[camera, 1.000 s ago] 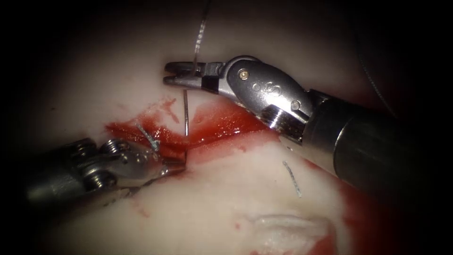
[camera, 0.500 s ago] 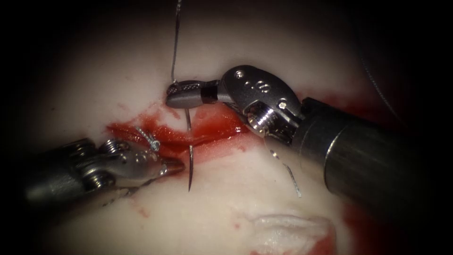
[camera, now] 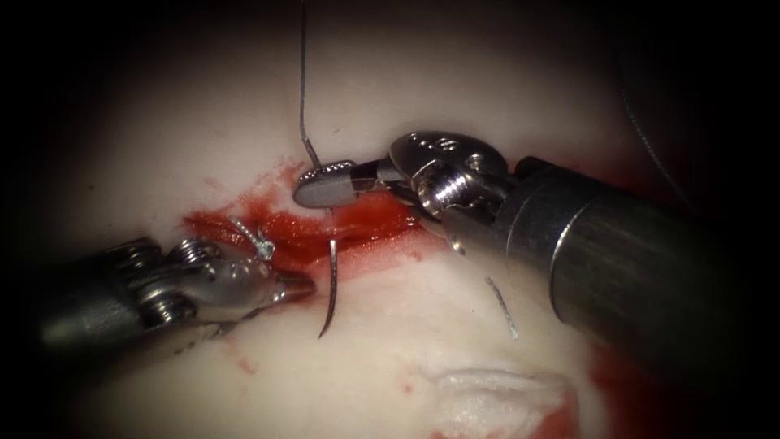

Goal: Wound Closure

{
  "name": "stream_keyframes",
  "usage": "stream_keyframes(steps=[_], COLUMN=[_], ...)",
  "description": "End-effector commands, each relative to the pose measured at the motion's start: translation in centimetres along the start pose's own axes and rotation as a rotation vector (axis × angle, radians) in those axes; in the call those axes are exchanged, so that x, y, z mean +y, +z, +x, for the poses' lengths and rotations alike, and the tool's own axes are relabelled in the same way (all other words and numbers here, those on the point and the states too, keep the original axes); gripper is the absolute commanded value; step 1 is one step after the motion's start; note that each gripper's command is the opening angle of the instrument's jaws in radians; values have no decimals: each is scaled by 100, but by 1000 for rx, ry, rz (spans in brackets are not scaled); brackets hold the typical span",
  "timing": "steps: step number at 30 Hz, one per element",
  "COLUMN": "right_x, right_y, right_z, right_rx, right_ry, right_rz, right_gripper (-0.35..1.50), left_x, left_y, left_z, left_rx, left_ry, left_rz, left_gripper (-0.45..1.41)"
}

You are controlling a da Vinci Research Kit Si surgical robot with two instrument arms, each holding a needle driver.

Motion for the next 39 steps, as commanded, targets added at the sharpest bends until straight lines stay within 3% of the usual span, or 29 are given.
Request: stream_keyframes(steps=[1,5,7,9,14,18,21,30,35,39], right_x=[5,5,6,6,5,3,1,-3,-5,-3], right_y=[7,7,7,7,8,7,4,-32,-73,-109], right_z=[12,12,12,12,13,21,30,66,89,111], right_rx=[5,8,7,11,33,112,176,237,322,398], right_ry=[-6,-6,-6,-1,5,-151,-224,-233,-252,-211], right_rz=[0,-7,-7,-3,10,-19,-86,-129,-198,-236], right_gripper=[-35,-35,-35,-35,-35,101,131,131,133,131], left_x=[3,6,8,9,13,15,14,8,1,-3], left_y=[-5,-22,-28,-33,-40,-43,-45,-49,-46,-41], left_z=[-15,-26,-28,-27,-18,-20,-24,-40,-46,-48], left_rx=[-30,-89,-109,-115,-117,-137,-169,-297,-426,-457], left_ry=[0,29,50,156,353,407,459,715,865,911], left_rz=[20,66,82,86,87,90,91,68,82,107], left_gripper=[-45,-40,-20,9,31,34,36,29,31,34])
